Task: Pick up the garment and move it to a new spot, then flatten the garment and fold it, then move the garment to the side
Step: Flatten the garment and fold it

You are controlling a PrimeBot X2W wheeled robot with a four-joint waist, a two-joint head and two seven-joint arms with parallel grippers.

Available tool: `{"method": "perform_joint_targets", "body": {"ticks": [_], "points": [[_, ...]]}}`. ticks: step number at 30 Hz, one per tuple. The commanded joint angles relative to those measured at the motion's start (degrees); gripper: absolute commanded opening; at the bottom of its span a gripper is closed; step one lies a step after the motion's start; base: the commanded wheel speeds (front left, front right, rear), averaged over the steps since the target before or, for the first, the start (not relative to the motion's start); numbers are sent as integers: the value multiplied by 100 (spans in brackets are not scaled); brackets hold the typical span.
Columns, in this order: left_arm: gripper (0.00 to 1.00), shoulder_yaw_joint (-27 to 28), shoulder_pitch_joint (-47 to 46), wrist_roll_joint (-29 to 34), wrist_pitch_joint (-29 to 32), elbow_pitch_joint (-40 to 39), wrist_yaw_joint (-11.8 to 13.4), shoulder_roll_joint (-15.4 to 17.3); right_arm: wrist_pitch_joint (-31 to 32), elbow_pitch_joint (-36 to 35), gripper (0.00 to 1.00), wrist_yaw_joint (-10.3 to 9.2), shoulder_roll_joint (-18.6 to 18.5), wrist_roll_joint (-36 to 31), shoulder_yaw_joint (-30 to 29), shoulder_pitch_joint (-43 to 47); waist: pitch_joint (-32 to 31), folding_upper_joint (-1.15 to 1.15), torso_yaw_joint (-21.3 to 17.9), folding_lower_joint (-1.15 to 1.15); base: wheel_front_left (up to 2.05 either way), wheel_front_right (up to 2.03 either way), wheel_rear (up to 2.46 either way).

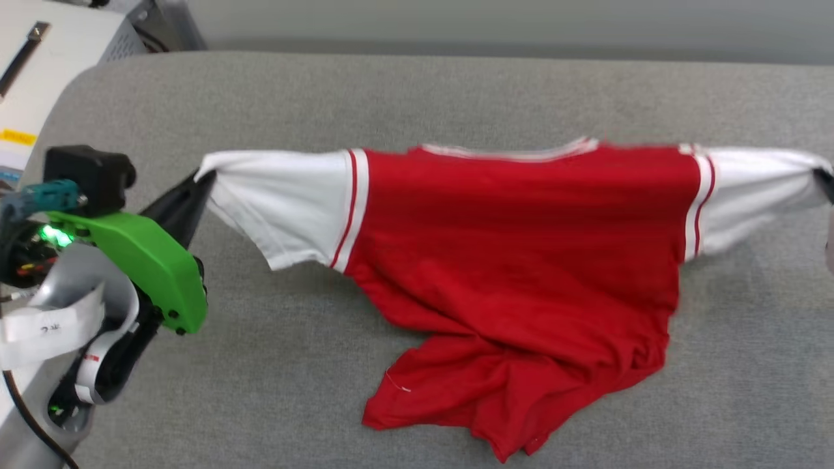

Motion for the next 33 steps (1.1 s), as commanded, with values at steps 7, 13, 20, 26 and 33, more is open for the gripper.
{"method": "perform_joint_targets", "body": {"ticks": [7,13,20,26,33], "points": [[0,382,-326,224,-437,-20,15,128,-253,-540,0,-4,-227,136,-192,-515,-653,0,-156,0,0,0,0],[0,726,-617,347,-774,-48,-25,308,-385,-892,0,-4,-336,166,-319,-923,-774,0,-181,0,0,0,0],[0,1101,-993,509,-1106,-133,-11,485,-525,-1146,0,-4,-236,179,-567,-1335,-703,0,-211,0,0,0,0],[0,1215,-1404,469,-1111,-7,-179,568,-495,-1109,0,-4,-200,154,-627,-1790,-387,0,-251,0,0,0,0],[0,1124,-2333,446,-892,608,-701,665,-674,-660,0,-4,-233,48,-457,-2824,398,0,-307,0,0,0,0]]}}
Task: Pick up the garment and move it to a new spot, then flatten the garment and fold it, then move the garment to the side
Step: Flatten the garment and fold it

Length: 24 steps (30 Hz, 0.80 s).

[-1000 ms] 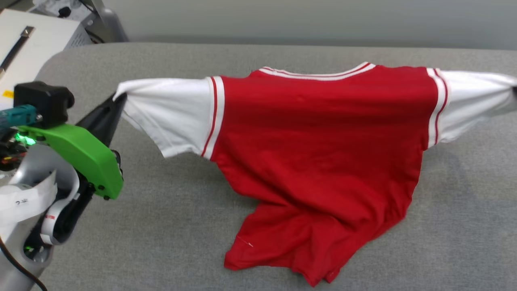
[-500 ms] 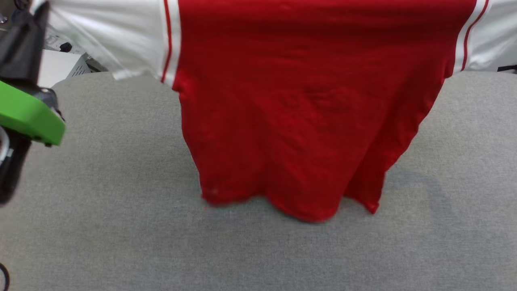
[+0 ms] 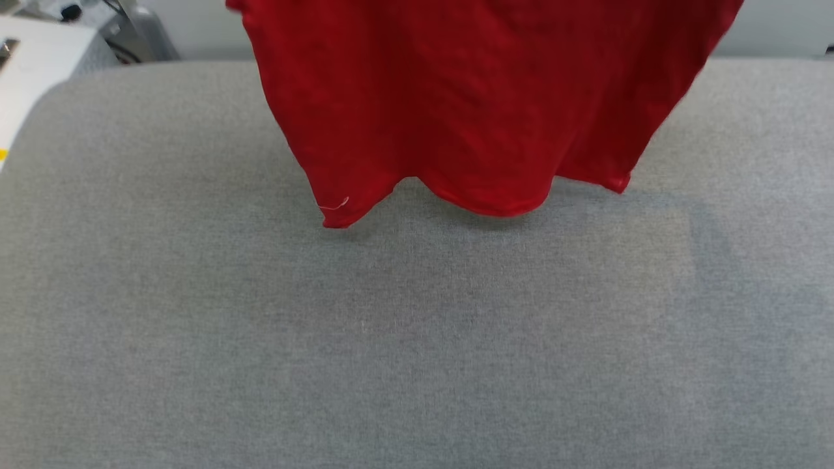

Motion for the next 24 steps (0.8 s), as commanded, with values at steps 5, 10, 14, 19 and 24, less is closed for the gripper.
{"method": "perform_joint_targets", "body": {"ticks": [5,10,14,19,24], "points": [[0,-153,-1152,206,128,727,-396,12,-325,693,0,-11,39,-189,173,-1121,1142,0,-115,0,0,0,0],[0,-383,-2460,562,108,1658,-834,-199,-709,1489,0,-11,182,-398,362,-2204,1766,0,-168,0,0,0,0],[0,-576,-3417,884,-24,2324,-1060,-467,-1108,2158,0,-11,355,-621,391,-2989,2108,0,-183,0,0,0,0],[0,-750,-4412,1205,-402,3098,-1206,-842,-1738,2943,0,-11,601,-956,262,-3766,2377,0,-192,0,0,0,0],[0,-928,-4899,1347,-861,3851,-1301,-1220,-2310,3638,0,-11,879,-1265,170,-4153,2508,0,-151,0,0,0,0]]}}
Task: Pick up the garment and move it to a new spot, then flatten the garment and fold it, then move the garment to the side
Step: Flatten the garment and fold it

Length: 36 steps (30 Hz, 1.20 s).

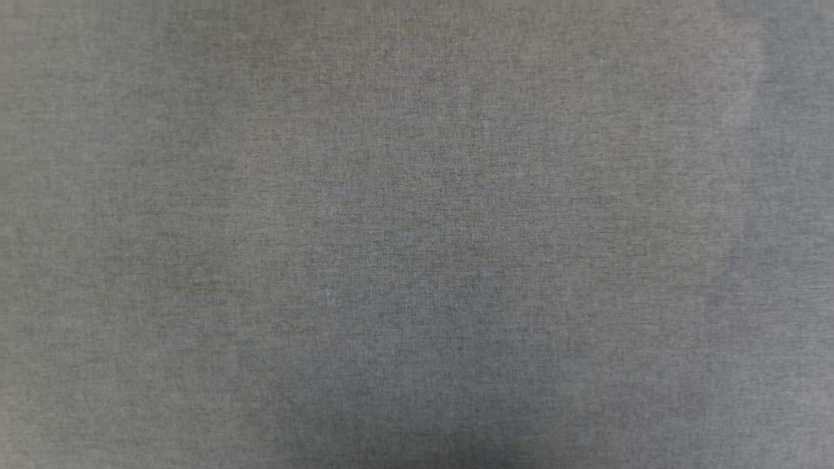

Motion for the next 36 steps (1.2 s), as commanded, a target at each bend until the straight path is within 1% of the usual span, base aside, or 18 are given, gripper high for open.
{"method": "perform_joint_targets", "body": {"ticks": [1,6,10,14,19,22,25,29,31,36], "points": [[0,-17,-51,22,-111,194,-14,-54,-116,163,0,-12,27,-46,-18,-44,156,0,16,-1,0,0,0],[0,-202,342,-108,-533,720,-81,-401,-487,633,0,-12,224,90,56,233,112,0,78,-1,0,0,0],[0,-377,983,-255,-868,1013,-118,-672,-708,872,0,-12,283,304,237,795,-75,0,109,-1,0,0,0],[0,-556,1758,-435,-1142,1255,-146,-898,-829,1000,0,-12,309,692,385,1539,-389,0,103,-1,0,0,0],[0,-733,2908,-737,-1389,1361,-168,-1097,-775,856,0,-12,233,1373,694,2742,-910,0,119,-1,0,0,0],[0,-848,3599,-908,-1418,1319,-175,-1133,-562,604,0,-12,148,1812,979,3493,-1190,0,126,-1,0,0,0],[0,-974,4335,-1078,-1402,1222,-179,-1117,-314,285,0,-12,-31,2231,1222,4312,-1490,0,128,-1,0,0,0],[0,-1060,5195,-1381,-1272,1043,-182,-1108,-90,-52,0,-12,-261,2720,1316,5244,-1844,0,135,-1,0,0,0],[0,-1075,5567,-1485,-1239,935,-136,-1080,-11,-164,0,-12,-363,2891,1331,5654,-2008,0,138,-1,0,0,0],[0,-1160,6343,-1639,-1146,712,3,-1015,34,-240,0,-12,-564,3069,1297,6456,-2314,0,162,-1,0,0,0]]}}
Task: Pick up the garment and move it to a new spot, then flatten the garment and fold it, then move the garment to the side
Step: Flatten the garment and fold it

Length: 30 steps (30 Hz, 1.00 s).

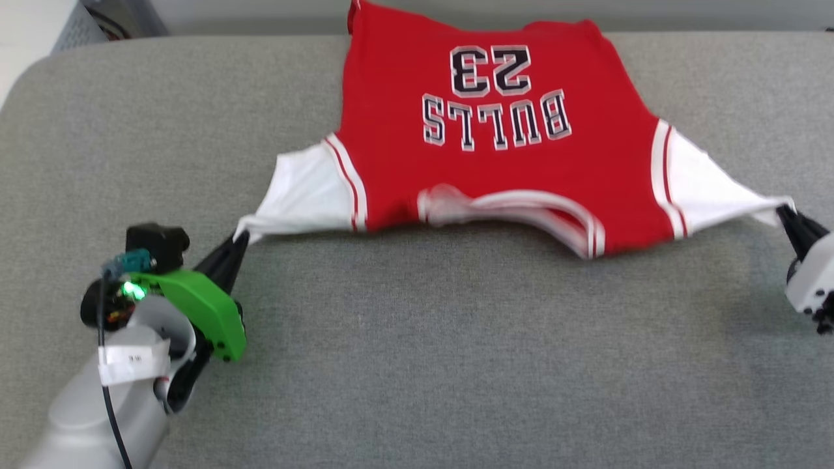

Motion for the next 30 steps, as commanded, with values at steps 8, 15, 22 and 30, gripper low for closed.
{"method": "perform_joint_targets", "body": {"ticks": [8,15,22,30], "points": [[0,-62,904,-264,91,-245,180,177,111,-156,0,-11,-130,60,-26,966,-873,0,46,1,0,0,0],[0,-141,1781,-553,362,-601,236,466,736,-650,0,-11,-362,242,-89,1947,-1404,0,71,1,0,0,0],[0,-202,2407,-763,618,-1191,325,754,1700,-1212,0,-11,-489,420,-309,2872,-1524,0,125,1,0,0,0],[0,-296,2473,-763,868,-1965,458,823,2431,-1834,0,-11,-410,153,-857,3312,-1321,0,212,1,0,0,0]]}}
